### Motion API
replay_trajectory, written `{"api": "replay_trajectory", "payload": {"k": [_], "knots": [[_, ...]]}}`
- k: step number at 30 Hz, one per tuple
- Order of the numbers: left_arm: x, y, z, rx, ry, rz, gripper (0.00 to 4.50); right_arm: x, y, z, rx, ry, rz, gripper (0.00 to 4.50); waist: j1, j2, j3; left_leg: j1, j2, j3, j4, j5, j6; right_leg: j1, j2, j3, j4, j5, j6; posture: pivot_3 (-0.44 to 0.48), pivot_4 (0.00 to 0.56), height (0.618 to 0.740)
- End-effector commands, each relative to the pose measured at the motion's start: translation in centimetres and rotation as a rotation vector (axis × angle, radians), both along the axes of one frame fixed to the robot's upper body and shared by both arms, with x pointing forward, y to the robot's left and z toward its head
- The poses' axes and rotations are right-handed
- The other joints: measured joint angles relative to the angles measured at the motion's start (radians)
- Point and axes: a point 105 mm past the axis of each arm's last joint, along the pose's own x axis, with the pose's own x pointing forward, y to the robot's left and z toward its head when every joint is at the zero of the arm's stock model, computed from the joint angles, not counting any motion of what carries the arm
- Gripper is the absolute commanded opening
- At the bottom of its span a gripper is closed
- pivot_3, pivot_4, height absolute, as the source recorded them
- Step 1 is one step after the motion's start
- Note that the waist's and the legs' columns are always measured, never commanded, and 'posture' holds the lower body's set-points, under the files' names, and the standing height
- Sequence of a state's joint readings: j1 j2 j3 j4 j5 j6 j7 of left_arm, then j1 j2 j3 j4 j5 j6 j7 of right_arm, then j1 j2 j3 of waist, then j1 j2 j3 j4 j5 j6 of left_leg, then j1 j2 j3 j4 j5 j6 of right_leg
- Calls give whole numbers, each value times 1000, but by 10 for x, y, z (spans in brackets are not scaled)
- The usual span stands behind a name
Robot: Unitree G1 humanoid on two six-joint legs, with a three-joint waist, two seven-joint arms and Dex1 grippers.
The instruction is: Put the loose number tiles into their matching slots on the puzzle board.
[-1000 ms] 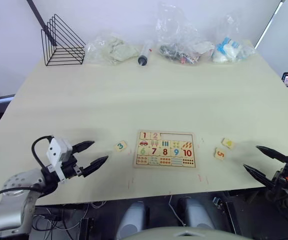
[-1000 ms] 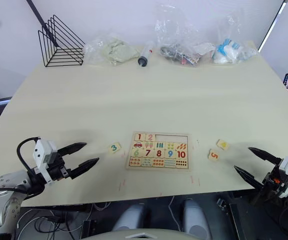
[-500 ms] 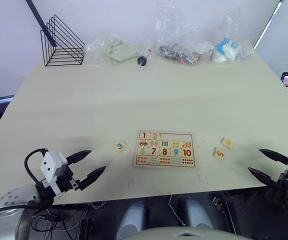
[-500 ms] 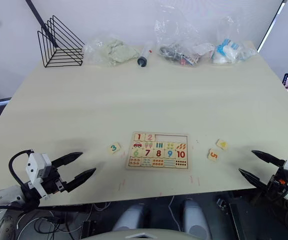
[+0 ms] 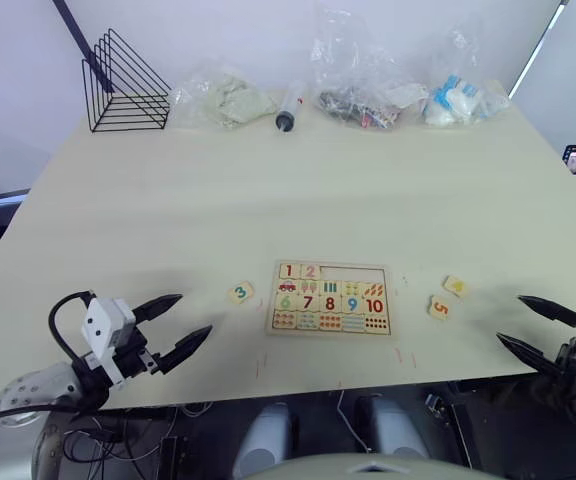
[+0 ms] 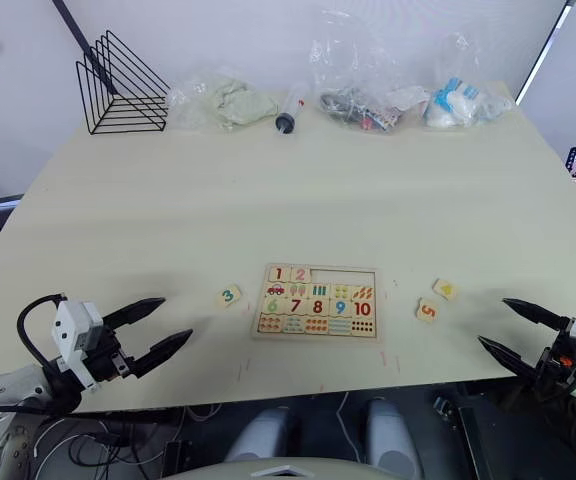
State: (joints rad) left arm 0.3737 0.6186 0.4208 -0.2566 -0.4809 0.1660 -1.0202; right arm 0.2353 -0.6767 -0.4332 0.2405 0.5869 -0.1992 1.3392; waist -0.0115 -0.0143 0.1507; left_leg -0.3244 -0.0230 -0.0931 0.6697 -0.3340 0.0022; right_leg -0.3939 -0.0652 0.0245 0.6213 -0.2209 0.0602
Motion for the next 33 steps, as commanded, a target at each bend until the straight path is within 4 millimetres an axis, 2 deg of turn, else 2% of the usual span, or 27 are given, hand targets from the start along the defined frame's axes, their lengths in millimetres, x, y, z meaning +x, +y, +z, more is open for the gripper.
{"api": "replay_trajectory", "payload": {"k": [1, 22, 33], "knots": [[0, -3, 7, -4, -23, -19, 4403, 0, -4, 12, -12, -54, -6, 4500, 0, 0, 0, 0, 0, 0, 0, 0, 0, 0, 0, 0, 0, 0, 0, 0, 150, 740], [6, 6, 8, 13, -29, -27, 4403, 4, 1, 13, -9, -76, 6, 4500, 0, 0, 0, 0, 0, 0, 0, 0, 0, 0, 0, 0, 0, 0, 0, 0, 150, 740], [19, 3, 12, 67, -11, -169, 4403, -2, 20, 18, 41, -97, 131, 4500, 0, 1, 1, 0, 0, -1, 0, 0, 0, 0, 0, -1, -1, 0, 0, 0, 150, 740]]}}
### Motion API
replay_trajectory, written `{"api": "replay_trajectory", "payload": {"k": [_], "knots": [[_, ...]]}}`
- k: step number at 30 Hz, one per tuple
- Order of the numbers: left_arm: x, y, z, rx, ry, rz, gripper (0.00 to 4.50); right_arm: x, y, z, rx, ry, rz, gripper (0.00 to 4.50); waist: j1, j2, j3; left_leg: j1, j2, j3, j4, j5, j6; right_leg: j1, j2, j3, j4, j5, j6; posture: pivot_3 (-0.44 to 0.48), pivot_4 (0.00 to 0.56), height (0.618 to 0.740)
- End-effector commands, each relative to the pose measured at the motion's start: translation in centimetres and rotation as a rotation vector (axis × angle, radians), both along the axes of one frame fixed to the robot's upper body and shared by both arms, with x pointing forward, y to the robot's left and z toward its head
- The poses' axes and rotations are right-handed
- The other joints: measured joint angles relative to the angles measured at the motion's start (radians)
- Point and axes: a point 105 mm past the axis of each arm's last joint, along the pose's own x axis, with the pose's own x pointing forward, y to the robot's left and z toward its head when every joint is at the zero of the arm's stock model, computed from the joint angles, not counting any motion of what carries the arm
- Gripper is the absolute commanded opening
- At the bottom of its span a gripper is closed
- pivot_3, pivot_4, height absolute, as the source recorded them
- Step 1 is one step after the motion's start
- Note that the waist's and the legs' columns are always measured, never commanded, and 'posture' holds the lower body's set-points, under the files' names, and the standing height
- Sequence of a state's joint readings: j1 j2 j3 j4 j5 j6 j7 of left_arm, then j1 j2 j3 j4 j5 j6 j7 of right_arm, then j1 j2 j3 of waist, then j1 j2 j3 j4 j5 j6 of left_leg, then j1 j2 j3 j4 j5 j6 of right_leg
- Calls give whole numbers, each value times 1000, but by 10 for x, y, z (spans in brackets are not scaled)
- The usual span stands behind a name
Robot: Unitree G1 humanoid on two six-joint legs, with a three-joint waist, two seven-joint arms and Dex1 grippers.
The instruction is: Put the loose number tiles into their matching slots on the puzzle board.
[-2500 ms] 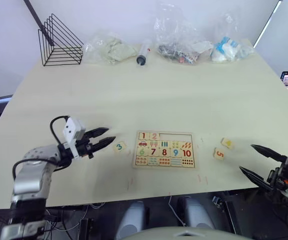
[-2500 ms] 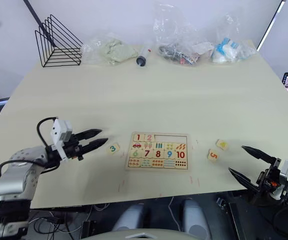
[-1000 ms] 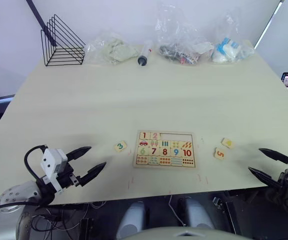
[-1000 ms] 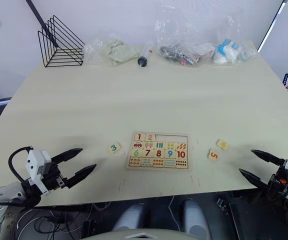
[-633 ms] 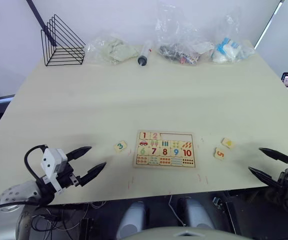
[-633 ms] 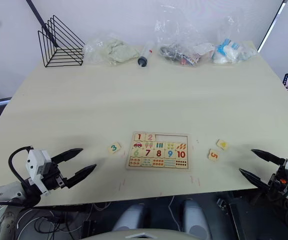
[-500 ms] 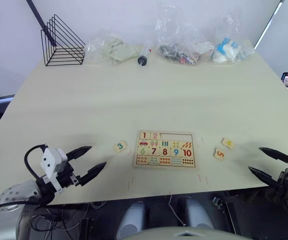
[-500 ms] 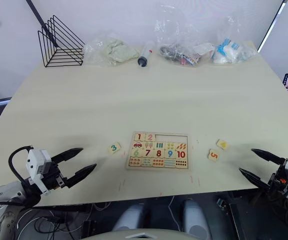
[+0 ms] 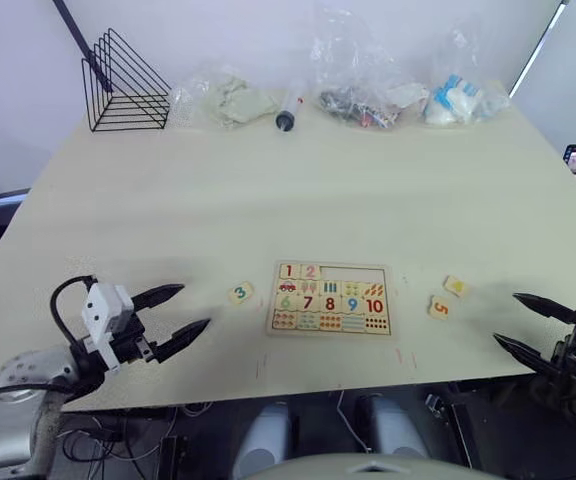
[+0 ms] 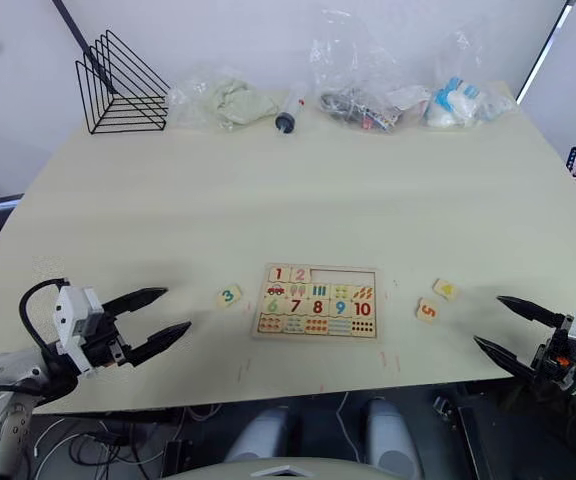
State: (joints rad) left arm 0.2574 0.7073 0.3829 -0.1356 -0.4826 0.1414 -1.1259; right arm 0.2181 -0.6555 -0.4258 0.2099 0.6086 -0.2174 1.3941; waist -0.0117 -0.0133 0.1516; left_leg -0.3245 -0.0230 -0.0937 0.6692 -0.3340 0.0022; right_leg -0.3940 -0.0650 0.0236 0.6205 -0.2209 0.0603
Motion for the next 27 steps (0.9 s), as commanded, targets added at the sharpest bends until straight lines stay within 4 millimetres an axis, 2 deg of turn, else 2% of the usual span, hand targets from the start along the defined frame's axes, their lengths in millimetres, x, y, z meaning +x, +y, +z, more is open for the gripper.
{"api": "replay_trajectory", "payload": {"k": [1, 6, 12, 17, 27], "knots": [[6, -2, 6, 44, -11, -72, 4403, -3, 9, 12, 23, -45, 65, 4500, 0, 0, 0, 0, 0, 0, 0, 0, 0, 0, 0, 0, 0, 0, 0, 0, 150, 740], [19, -8, 2, 94, 14, -136, 4403, -11, 23, 15, 29, -72, 154, 4500, 1, 1, 0, 0, -1, -1, 0, 0, 0, 0, 0, -1, 0, 2, 3, 0, 150, 740], [34, -22, 0, 135, 50, -192, 4403, -16, 29, 22, 42, -98, 183, 4500, 0, 0, 0, 0, -1, -5, 0, 0, 0, 0, 0, -1, -1, 2, 4, 0, 150, 740], [47, -32, -2, 192, 72, -197, 4403, -19, 30, 24, 44, -111, 181, 4500, 1, 1, 1, -1, -1, -7, 0, 0, 0, 0, 0, -2, -1, 2, 4, 0, 150, 740], [55, -41, -8, 231, 132, -159, 4403, -20, 29, 24, 43, -121, 162, 4500, 1, 1, 1, -1, -1, -7, -1, 0, 0, 0, 0, -1, -2, 2, 4, 0, 150, 740]]}}
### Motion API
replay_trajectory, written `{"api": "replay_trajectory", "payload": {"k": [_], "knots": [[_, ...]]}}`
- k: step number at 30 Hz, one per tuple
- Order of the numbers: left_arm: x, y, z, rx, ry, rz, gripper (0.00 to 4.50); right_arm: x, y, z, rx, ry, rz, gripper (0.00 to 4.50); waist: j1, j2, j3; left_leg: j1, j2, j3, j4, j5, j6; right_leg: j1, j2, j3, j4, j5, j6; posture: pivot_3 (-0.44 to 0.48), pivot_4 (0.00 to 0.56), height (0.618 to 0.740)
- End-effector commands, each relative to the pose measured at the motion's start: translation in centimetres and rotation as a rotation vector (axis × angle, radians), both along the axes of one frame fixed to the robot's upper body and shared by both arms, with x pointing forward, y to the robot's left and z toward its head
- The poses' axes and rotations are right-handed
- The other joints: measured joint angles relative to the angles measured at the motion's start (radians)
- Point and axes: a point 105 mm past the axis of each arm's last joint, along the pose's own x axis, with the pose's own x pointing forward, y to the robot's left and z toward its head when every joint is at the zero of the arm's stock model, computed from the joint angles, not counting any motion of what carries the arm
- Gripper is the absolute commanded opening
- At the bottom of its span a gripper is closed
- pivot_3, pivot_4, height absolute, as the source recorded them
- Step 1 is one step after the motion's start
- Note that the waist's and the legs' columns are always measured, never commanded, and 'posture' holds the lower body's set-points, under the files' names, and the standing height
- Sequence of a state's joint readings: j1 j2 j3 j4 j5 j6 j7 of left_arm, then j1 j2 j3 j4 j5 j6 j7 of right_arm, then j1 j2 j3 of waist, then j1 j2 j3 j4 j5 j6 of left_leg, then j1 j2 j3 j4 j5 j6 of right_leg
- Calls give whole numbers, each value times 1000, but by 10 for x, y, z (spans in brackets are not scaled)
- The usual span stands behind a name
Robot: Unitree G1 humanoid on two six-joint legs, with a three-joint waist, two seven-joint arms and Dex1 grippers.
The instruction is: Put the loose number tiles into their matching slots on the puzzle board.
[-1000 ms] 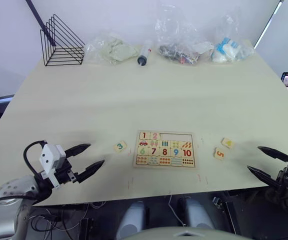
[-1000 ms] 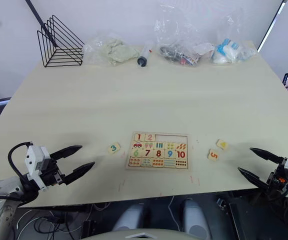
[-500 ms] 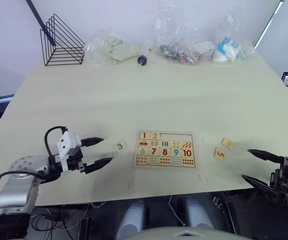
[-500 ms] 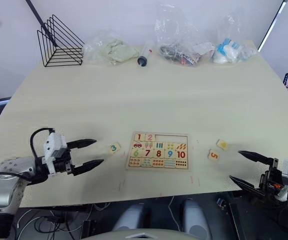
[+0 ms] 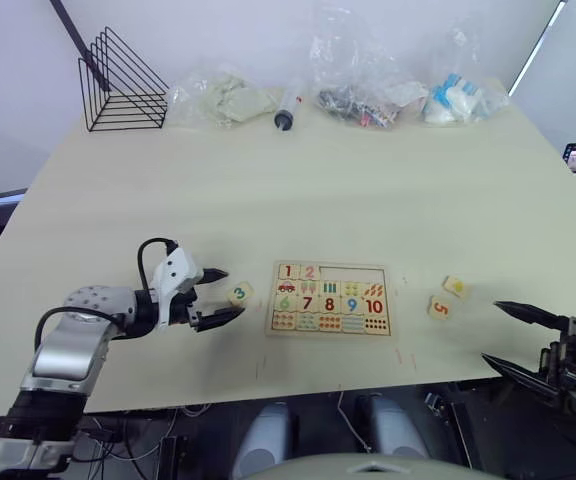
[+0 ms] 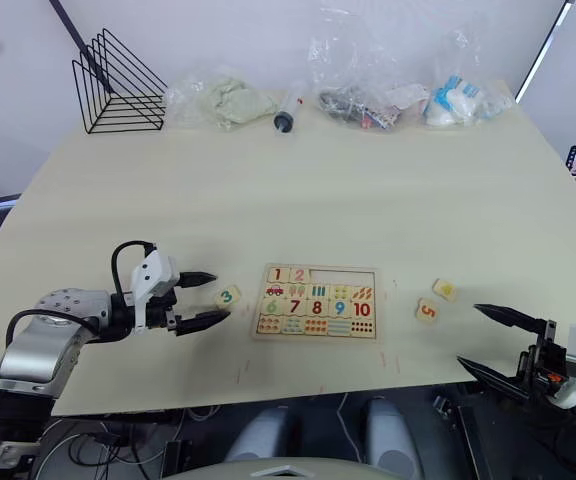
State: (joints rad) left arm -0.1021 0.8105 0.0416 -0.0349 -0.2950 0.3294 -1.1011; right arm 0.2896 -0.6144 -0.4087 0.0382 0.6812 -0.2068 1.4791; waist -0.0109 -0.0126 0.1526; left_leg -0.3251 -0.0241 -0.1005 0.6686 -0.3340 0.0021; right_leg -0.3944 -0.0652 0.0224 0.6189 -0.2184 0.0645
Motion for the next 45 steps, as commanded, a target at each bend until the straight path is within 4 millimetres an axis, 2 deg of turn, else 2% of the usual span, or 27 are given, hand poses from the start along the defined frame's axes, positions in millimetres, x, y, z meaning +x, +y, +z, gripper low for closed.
{"api": "replay_trajectory", "payload": {"k": [1, 9, 12, 17, 18, 25, 33, 37, 42, 45], "knots": [[2, -3, 3, 10, -10, 4, 4403, 0, -2, 11, -3, -60, -10, 4500, 1, 0, 0, 0, 0, 0, 0, 0, 0, 0, 0, 0, 0, 0, 0, 0, 150, 740], [1, -1, -4, 29, 13, 8, 4403, 0, -5, 10, -5, -61, -11, 4500, 1, 1, 0, 0, 0, 0, 0, 0, 0, 0, 0, 0, 0, 0, 0, 0, 150, 740], [-1, -3, -5, 28, 18, 2, 3726, 0, -5, 10, -6, -63, -6, 4500, 1, 1, 0, 0, 0, 0, 0, 0, 0, 0, 0, 0, 0, 0, 0, 0, 150, 740], [-4, -7, -4, 26, 19, -14, 1545, 0, -5, 11, -4, -77, 3, 4500, 0, 1, 0, 0, 0, 0, 0, 0, 0, 0, 0, 0, 0, 0, 0, 0, 150, 740], [-4, -8, -4, 24, 21, -18, 952, 1, -4, 11, -3, -80, 5, 4500, 0, 1, 0, 0, 0, 0, 0, 0, 0, 0, 0, 0, 0, 0, 0, 0, 150, 740], [-5, -7, 1, 28, 11, -33, 919, 0, -5, 12, 3, -83, 17, 4500, 0, 1, 0, 0, 0, 0, 0, 0, 0, 0, -1, 0, 0, 0, 0, 0, 150, 740], [1, -6, 28, 85, -71, -136, 919, -1, -3, 11, 16, -84, 34, 4500, 2, 0, 0, 0, 0, 0, 0, 0, 0, 0, -1, -1, 0, 0, 0, 0, 150, 740], [5, -19, 52, 89, -114, -257, 919, 0, -1, 10, 21, -88, 38, 4500, 2, 0, 1, -1, -1, 0, 0, 0, 0, 0, -1, -1, 0, 0, 0, 0, 150, 740], [8, -32, 66, 101, -128, -375, 919, 0, 1, 7, 27, -91, 36, 4500, -1, 0, 1, -1, -1, 0, 0, 0, 0, 0, 0, -1, 0, 0, 0, 0, 150, 740], [19, -44, 75, 120, -170, -416, 919, 0, 3, 6, 32, -93, 34, 4500, -1, 0, 1, -1, -1, 0, 0, 0, 0, 0, 0, 0, -1, 0, 0, 0, 150, 740]]}}
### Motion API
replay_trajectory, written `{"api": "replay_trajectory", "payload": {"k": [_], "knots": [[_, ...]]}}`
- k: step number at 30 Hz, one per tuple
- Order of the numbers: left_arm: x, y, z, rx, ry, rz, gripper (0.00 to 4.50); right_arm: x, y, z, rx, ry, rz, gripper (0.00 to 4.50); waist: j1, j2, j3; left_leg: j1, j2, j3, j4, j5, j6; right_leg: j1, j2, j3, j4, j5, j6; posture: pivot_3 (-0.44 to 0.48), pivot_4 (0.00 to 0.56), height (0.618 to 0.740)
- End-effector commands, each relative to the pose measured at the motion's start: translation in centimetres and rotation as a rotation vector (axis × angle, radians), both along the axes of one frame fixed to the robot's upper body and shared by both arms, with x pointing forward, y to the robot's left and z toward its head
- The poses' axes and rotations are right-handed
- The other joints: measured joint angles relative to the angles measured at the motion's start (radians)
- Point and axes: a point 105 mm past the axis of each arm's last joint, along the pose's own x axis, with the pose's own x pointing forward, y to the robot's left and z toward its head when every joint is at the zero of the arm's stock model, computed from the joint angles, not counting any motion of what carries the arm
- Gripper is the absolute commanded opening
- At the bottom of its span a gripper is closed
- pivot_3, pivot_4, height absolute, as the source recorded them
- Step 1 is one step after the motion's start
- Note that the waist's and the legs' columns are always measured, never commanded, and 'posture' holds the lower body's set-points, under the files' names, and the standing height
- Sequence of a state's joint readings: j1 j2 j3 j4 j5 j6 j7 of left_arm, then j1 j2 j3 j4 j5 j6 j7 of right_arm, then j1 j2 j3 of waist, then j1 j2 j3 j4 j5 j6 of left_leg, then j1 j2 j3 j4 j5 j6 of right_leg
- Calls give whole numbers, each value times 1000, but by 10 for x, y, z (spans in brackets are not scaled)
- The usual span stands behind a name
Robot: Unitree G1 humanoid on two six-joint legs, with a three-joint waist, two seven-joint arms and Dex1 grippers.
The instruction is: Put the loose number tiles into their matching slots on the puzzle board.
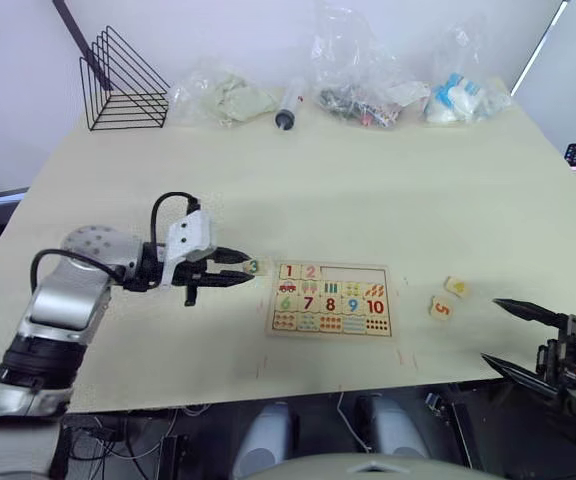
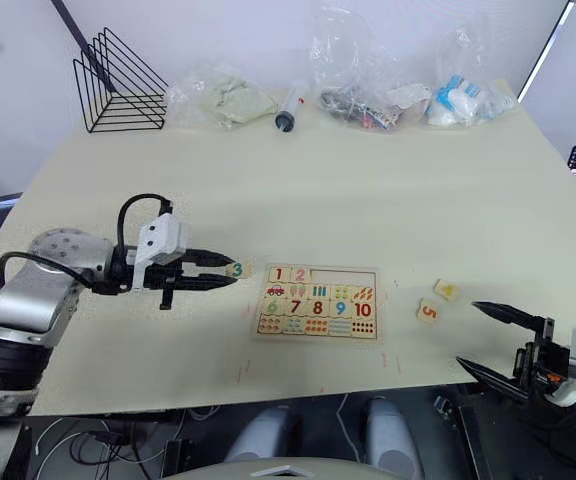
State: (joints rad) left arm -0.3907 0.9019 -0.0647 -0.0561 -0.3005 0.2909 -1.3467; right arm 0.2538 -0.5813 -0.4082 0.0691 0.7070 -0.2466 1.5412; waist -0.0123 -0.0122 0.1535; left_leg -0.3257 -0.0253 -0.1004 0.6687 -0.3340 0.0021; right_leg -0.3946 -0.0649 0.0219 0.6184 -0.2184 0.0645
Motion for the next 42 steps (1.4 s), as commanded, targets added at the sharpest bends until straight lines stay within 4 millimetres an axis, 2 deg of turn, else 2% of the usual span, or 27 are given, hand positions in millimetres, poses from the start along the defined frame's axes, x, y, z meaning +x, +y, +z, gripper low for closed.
{"api": "replay_trajectory", "payload": {"k": [1, 7, 20, 28, 34, 42], "knots": [[11, -17, 15, 7, -58, -63, 919, 0, 0, 4, -1, -37, -10, 4500, 3, -1, 0, 0, 0, 0, 0, 0, 0, 0, 0, 0, 0, 0, 0, 0, 150, 740], [19, -49, 13, 24, -55, -155, 919, 1, -1, 5, 6, -51, -28, 4500, 2, -1, 0, -1, -1, 2, 1, 0, 0, 0, 0, -1, 0, 0, 0, 0, 150, 740], [33, -99, -1, 159, -68, -204, 919, -4, 0, 6, 8, -63, -62, 4500, 2, -1, 0, -1, -2, 2, 1, 0, 0, 1, 1, 0, 0, 0, 0, 0, 150, 740], [42, -111, -6, 301, -86, -162, 919, -5, 2, 6, 11, -69, -72, 4500, 1, -1, 0, -1, -2, 2, 1, 0, 0, 1, 1, 0, 0, 0, 0, 0, 150, 740], [40, -126, 0, 310, -26, -160, 919, -4, 3, 4, 15, -71, -78, 4500, 1, -2, 0, -2, -3, 1, 1, 0, 0, 1, 1, 0, 1, 0, 1, 0, 150, 740], [35, -130, 0, 382, 0, -178, 919, -5, 4, 4, 15, -73, -83, 4500, 1, -1, 0, -1, -3, 1, 1, 0, 0, 1, 1, 0, 1, 0, 1, 0, 150, 740]]}}
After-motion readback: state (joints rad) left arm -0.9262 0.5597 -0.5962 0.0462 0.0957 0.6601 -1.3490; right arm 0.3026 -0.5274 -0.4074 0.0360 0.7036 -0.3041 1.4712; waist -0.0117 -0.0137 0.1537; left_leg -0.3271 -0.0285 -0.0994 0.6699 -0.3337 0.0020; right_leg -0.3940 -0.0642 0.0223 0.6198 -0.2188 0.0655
